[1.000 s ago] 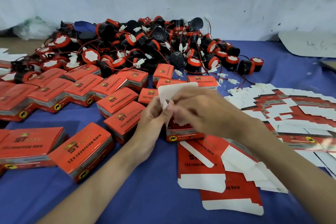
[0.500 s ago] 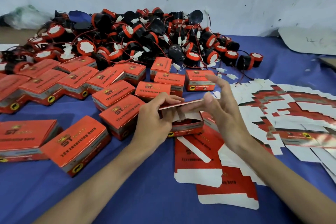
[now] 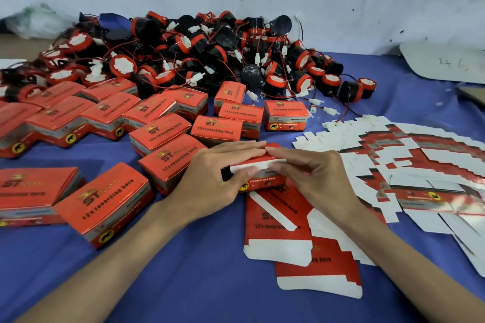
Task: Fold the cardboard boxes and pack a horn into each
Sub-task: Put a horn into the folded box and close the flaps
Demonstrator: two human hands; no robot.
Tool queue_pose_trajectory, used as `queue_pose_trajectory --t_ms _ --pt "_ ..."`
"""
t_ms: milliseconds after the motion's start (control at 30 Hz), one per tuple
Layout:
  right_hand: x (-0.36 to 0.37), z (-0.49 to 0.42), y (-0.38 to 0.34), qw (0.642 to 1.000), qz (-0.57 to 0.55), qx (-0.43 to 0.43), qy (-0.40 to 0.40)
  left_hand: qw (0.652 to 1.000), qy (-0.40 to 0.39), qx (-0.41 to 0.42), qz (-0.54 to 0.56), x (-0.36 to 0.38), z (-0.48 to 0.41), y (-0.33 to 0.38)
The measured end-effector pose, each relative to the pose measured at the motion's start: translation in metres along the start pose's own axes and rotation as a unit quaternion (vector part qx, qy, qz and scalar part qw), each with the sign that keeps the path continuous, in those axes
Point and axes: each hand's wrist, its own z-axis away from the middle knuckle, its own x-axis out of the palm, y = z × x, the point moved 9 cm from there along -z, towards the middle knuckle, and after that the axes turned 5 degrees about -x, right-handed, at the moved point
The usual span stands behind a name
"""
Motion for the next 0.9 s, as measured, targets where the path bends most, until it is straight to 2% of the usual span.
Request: queue_pose_trajectory --t_ms 133,300,400,567,633,700,800,900 --pt "-0.004 0.0 -0.006 0.998 0.04 -0.033 0.026 1.0 0.005 -0.013 0.017 0.0 0.0 -0.001" --pt "-0.005 -0.004 -0.001 0.999 -0.03 0.02 0.038 0.998 0.022 -0.035 0.053 -0.004 -0.003 -0.006" --pt "-0.005 -0.005 -0.002 0.998 -0.044 0.035 0.019 0.999 0.026 -0.004 0.025 -0.004 -0.002 0.001" --pt "-0.008 -0.001 -0.021 0.997 0.066 -0.042 -0.005 0.996 0.01 0.073 -0.046 0.003 0.005 0.011" --pt "-0.009 0.001 -0.029 0.987 0.135 -0.087 -0.01 0.994 0.002 0.088 -0.068 0.006 0.007 0.011" --pt "-0.01 0.0 -0.029 0.978 0.187 -0.097 -0.012 0.992 -0.006 0.092 -0.085 0.008 0.007 0.01" --pt "-0.008 0.001 -0.029 0.979 0.168 -0.113 -0.029 0.99 -0.01 0.089 -0.108 0.011 0.008 0.007" --pt "0.004 0.008 -0.034 0.96 0.173 -0.205 -0.082 0.984 -0.014 0.083 -0.157 0.015 0.007 0.007"
